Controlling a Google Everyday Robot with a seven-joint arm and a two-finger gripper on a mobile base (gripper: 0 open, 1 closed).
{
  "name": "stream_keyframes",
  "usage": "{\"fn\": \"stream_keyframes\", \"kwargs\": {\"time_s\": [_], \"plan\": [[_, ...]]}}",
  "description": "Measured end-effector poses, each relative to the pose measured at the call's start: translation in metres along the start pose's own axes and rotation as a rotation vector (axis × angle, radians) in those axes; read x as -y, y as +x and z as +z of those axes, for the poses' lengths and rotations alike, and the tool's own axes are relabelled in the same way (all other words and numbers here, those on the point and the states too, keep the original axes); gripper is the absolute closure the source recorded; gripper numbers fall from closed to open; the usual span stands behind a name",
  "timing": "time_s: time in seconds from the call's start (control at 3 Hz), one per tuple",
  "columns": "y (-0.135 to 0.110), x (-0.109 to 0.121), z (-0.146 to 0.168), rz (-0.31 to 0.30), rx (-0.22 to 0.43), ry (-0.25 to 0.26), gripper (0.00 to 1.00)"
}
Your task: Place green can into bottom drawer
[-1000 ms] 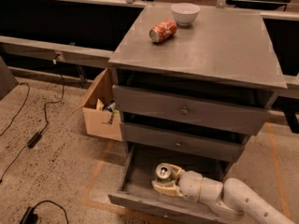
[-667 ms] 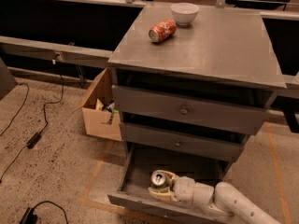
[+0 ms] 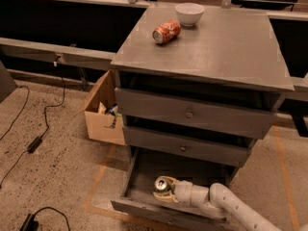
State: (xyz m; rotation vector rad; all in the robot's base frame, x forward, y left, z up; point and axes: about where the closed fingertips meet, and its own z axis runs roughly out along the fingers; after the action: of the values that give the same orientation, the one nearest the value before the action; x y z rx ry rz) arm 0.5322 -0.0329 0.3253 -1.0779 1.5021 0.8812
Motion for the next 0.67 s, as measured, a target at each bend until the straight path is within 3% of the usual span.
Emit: {"fn": "stream_keyframes", "kwargs": {"time_s": [0.67], "plan": [[0.0085, 0.0094, 0.0101, -0.013, 0.007, 0.04, 1.0]]}}
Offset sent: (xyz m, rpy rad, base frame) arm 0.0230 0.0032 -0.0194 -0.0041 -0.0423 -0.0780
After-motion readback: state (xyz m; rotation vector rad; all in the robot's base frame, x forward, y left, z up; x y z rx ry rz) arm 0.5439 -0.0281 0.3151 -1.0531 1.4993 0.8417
